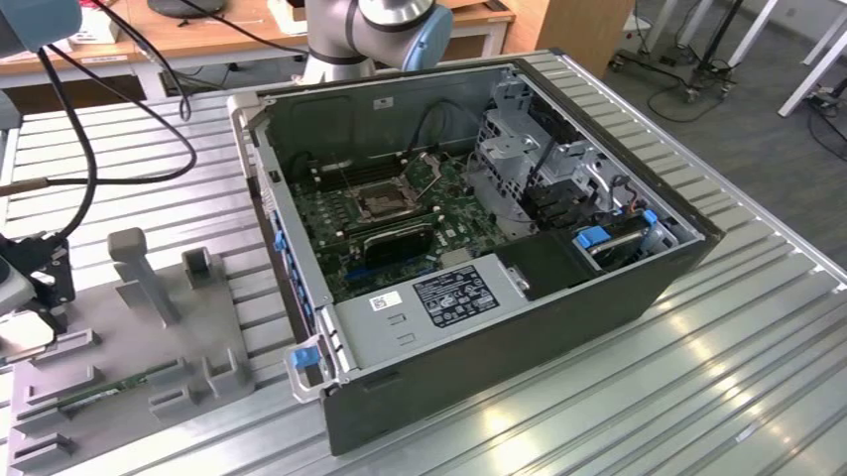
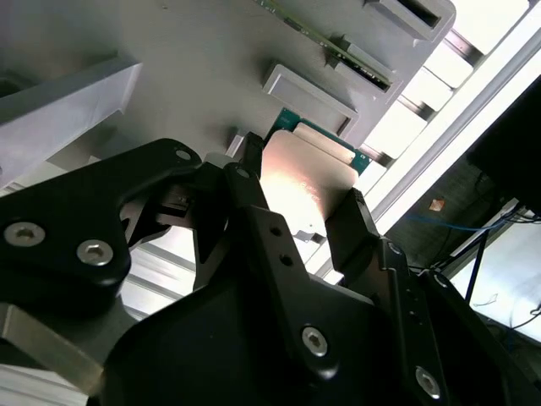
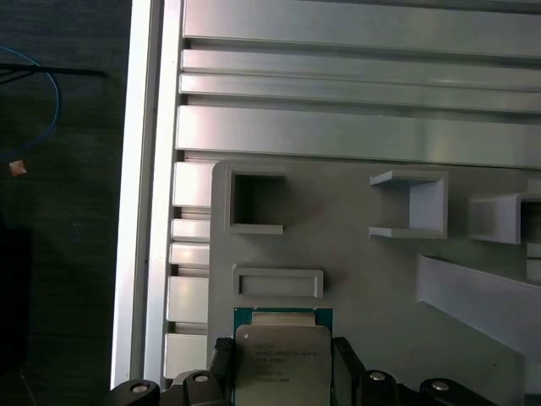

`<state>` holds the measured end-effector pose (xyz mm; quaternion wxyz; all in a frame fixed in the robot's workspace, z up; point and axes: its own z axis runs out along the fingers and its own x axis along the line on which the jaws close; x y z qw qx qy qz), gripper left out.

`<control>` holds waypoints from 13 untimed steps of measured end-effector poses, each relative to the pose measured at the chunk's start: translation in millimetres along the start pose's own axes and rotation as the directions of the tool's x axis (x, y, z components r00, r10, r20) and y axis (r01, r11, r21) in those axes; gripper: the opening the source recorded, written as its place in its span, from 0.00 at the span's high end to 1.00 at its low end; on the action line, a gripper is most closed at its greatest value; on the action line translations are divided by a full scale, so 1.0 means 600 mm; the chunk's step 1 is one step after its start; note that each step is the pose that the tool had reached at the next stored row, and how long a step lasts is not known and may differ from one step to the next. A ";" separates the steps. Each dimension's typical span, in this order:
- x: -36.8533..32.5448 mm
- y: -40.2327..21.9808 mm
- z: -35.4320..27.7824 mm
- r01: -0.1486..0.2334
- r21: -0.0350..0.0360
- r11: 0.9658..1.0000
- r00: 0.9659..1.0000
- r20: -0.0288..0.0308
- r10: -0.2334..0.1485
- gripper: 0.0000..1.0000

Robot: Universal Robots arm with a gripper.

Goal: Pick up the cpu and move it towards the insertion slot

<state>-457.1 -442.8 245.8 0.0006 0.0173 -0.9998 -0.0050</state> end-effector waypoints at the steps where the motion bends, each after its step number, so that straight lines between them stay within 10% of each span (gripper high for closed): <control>1: 0.000 0.000 0.000 0.000 0.000 1.000 1.000 0.000 0.000 0.45; 13: 0.000 0.000 -0.010 0.000 0.000 1.000 1.000 0.000 0.000 0.45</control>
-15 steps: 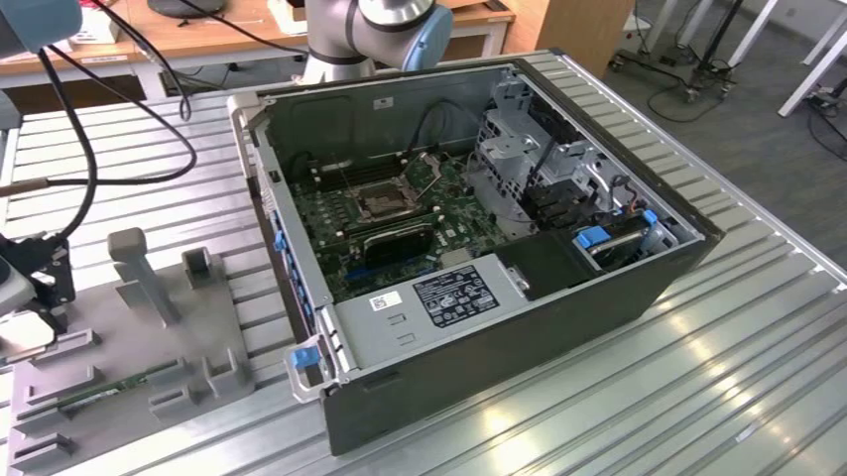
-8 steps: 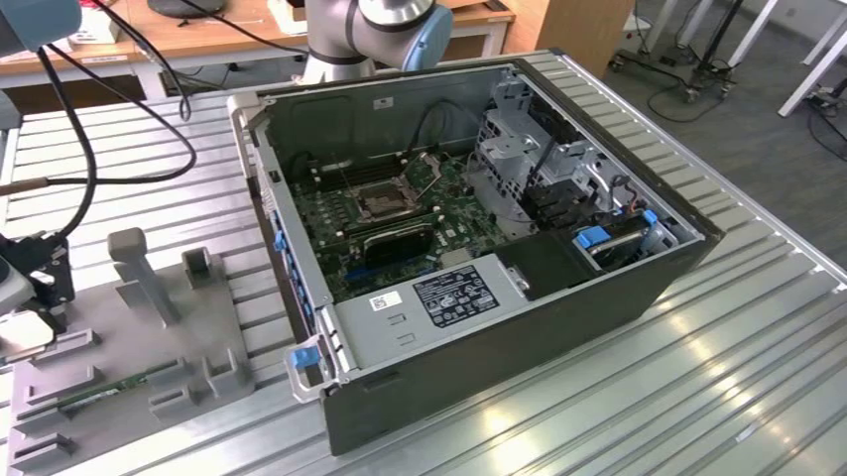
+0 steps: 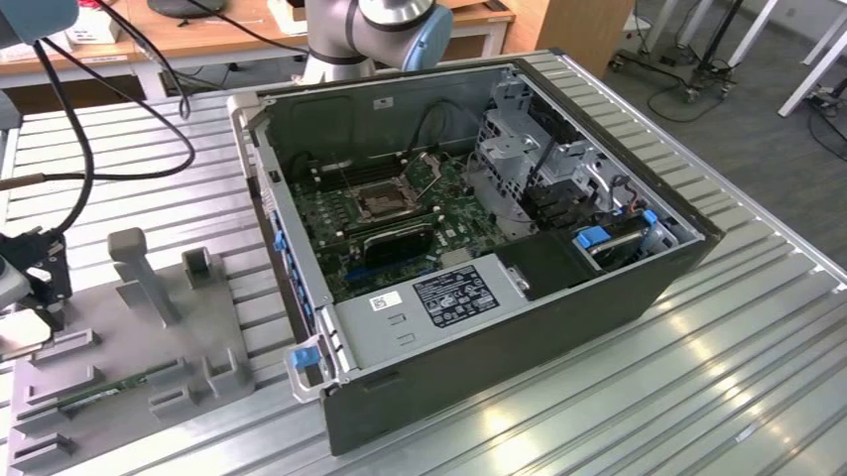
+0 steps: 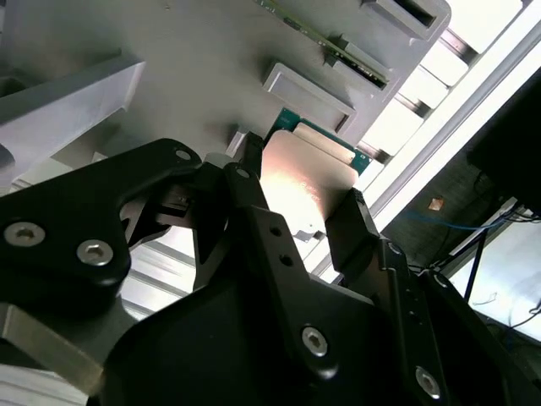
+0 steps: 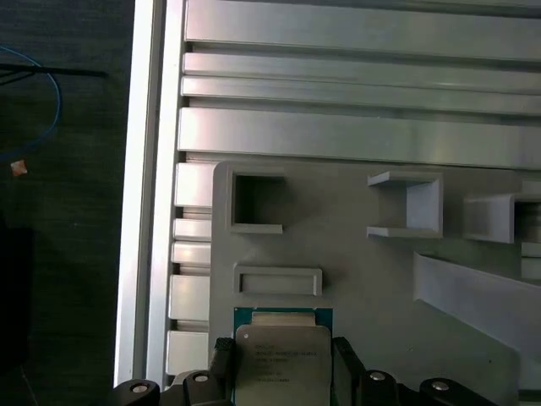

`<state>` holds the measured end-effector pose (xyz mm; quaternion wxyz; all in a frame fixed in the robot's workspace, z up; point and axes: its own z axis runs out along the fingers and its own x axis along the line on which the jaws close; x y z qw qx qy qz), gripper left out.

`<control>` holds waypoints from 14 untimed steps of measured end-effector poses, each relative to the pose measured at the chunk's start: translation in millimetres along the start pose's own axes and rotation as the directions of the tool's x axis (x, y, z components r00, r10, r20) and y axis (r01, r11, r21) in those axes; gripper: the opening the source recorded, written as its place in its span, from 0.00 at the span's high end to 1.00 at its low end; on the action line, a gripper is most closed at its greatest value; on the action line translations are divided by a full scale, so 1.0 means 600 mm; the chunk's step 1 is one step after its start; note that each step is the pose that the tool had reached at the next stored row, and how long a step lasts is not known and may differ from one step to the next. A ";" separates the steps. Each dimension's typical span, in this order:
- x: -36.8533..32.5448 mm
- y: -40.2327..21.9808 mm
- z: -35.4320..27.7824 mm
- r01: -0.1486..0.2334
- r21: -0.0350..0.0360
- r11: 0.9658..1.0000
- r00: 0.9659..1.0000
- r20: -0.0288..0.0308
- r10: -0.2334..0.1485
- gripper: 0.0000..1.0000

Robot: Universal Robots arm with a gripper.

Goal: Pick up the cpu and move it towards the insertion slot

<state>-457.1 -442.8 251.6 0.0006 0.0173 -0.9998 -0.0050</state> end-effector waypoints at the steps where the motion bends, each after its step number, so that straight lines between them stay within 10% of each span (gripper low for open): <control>1: 0.000 0.000 -0.001 0.000 0.000 1.000 1.000 0.000 0.000 0.45; 14: 0.000 0.000 -0.023 0.000 0.000 1.000 1.000 0.000 0.000 0.45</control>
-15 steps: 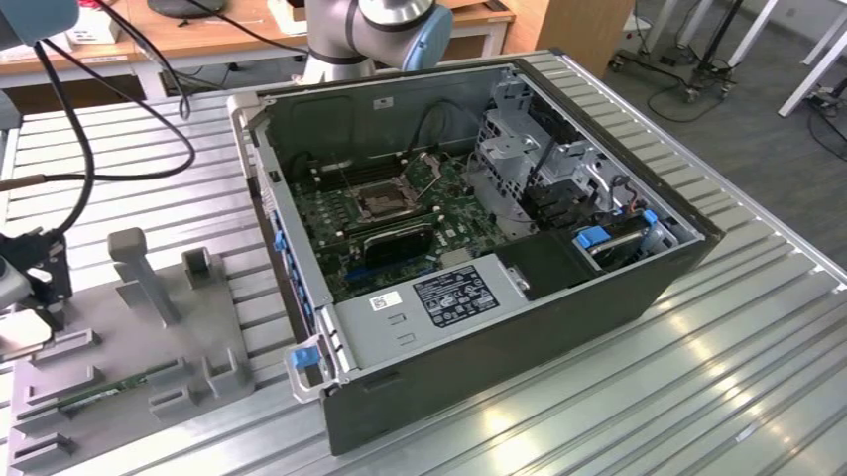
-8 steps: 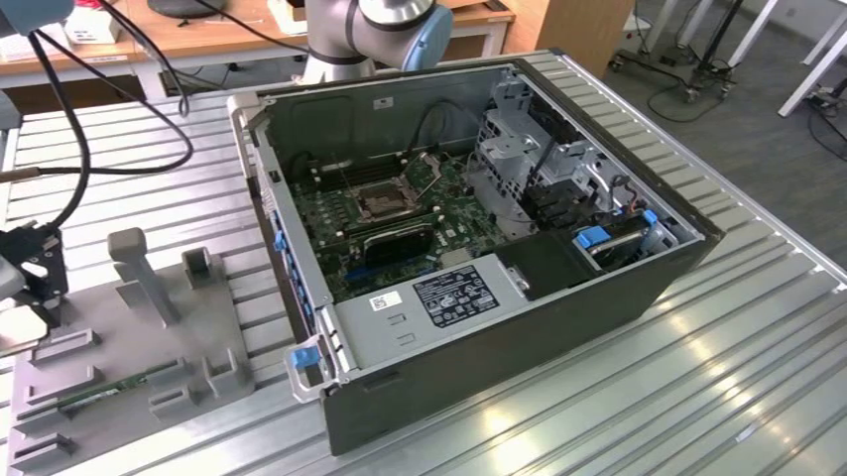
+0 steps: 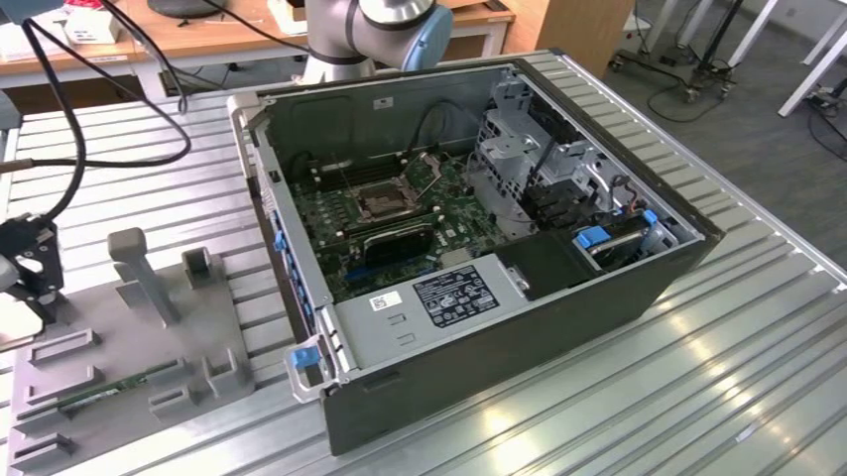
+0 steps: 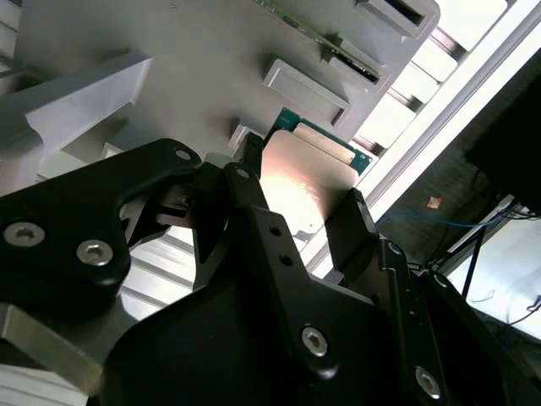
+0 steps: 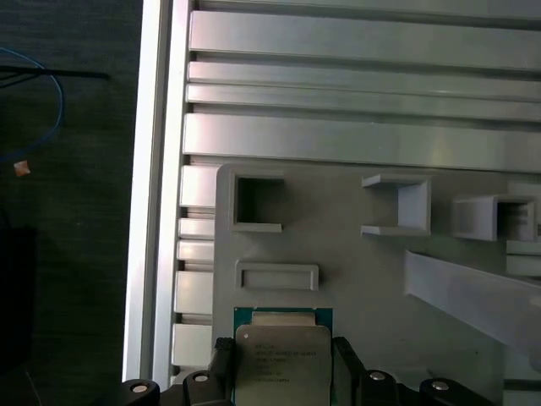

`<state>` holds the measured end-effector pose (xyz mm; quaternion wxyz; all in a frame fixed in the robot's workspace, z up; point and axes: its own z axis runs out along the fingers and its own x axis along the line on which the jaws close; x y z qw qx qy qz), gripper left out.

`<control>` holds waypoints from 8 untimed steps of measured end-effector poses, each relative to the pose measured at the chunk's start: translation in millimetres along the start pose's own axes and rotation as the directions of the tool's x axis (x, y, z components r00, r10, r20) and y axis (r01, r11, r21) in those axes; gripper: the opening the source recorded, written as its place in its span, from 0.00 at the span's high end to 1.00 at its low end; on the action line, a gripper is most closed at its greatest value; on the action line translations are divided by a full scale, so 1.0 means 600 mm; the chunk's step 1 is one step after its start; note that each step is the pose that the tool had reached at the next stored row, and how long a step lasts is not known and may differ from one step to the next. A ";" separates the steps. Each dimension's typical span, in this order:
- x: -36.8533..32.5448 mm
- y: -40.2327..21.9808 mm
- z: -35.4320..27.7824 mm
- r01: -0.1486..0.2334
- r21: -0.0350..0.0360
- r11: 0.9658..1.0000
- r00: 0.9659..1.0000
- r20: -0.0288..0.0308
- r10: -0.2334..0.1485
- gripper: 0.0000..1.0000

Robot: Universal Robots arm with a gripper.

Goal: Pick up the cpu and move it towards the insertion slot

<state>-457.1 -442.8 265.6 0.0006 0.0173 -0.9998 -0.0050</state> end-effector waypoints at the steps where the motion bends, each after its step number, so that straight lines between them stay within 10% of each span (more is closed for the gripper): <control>1: 0.000 0.000 -0.002 0.000 0.000 1.000 1.000 0.000 0.000 0.45; 8: 0.000 0.000 -0.010 0.000 0.000 1.000 1.000 0.000 0.000 0.45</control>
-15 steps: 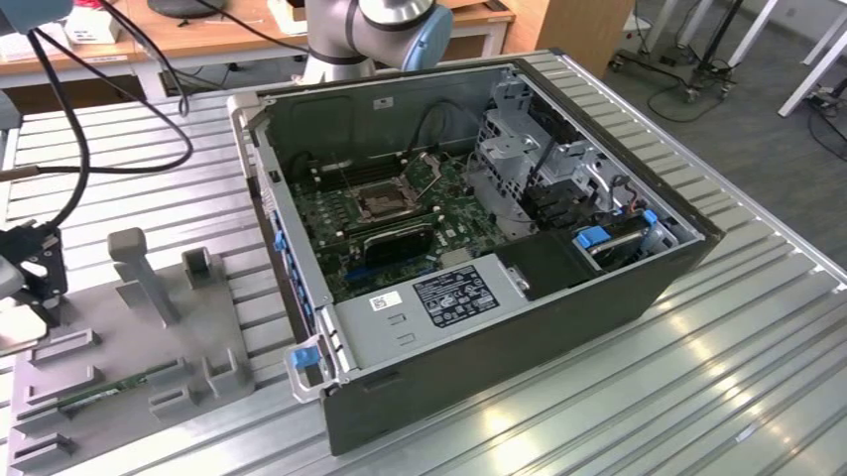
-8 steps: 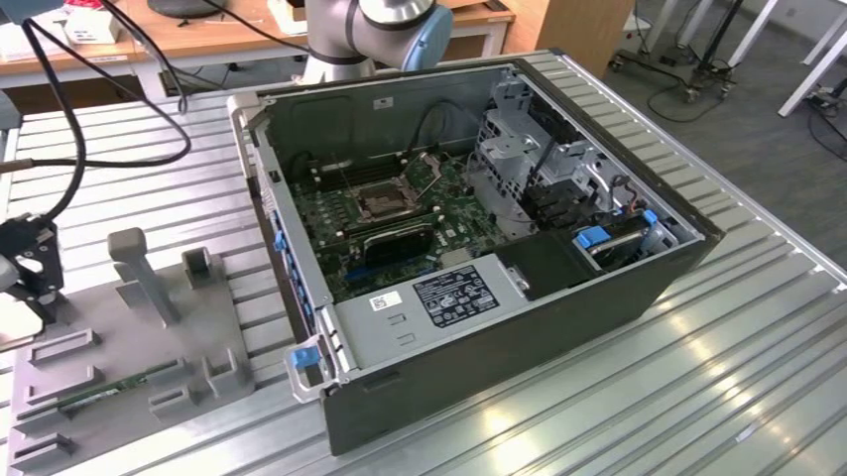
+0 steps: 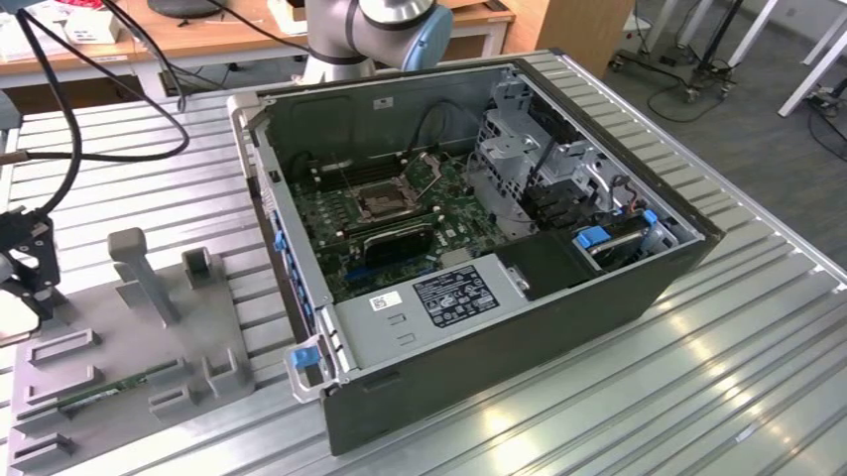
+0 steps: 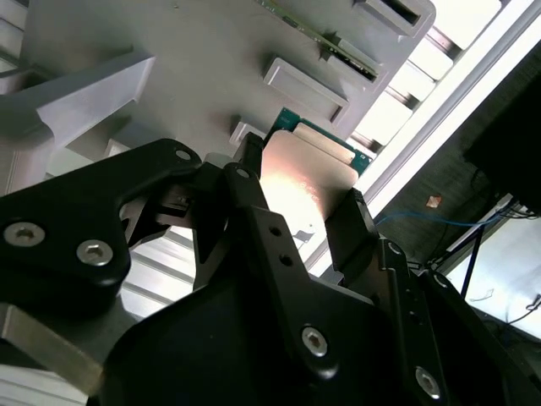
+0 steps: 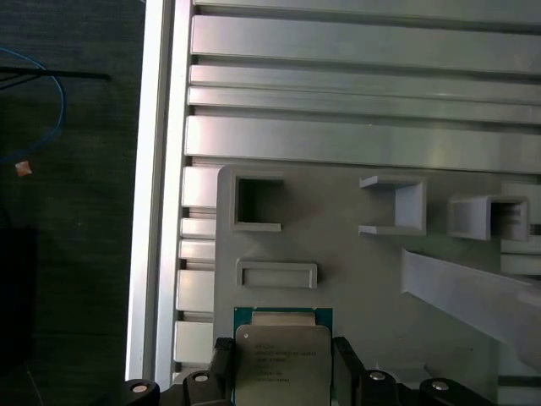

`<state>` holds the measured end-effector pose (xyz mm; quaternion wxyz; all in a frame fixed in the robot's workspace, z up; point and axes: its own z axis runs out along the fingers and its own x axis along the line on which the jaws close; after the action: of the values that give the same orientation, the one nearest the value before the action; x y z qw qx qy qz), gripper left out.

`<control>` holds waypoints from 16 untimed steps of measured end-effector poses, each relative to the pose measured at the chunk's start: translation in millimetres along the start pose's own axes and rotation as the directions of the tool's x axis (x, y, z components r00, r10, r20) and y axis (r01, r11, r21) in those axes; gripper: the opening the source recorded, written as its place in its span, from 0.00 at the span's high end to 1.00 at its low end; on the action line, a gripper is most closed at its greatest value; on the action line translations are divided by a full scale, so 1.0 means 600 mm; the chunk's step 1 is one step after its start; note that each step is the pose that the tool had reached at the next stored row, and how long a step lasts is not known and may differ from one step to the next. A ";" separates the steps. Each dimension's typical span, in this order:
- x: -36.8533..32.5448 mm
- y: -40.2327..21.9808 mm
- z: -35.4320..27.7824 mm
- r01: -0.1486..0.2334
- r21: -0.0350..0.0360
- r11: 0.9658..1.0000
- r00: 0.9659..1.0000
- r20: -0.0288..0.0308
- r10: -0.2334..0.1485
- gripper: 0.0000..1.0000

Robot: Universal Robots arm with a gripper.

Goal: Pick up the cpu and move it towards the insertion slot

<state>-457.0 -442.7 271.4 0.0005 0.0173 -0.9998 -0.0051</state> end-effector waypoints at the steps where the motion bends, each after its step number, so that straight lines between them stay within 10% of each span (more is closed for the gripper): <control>1: 0.000 0.000 -0.001 0.000 0.000 1.000 1.000 0.000 0.000 0.45; 16: 0.000 0.000 -0.008 0.000 0.000 1.000 1.000 0.000 0.000 0.45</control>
<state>-457.1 -442.8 276.3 0.0005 0.0173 -0.9998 -0.0051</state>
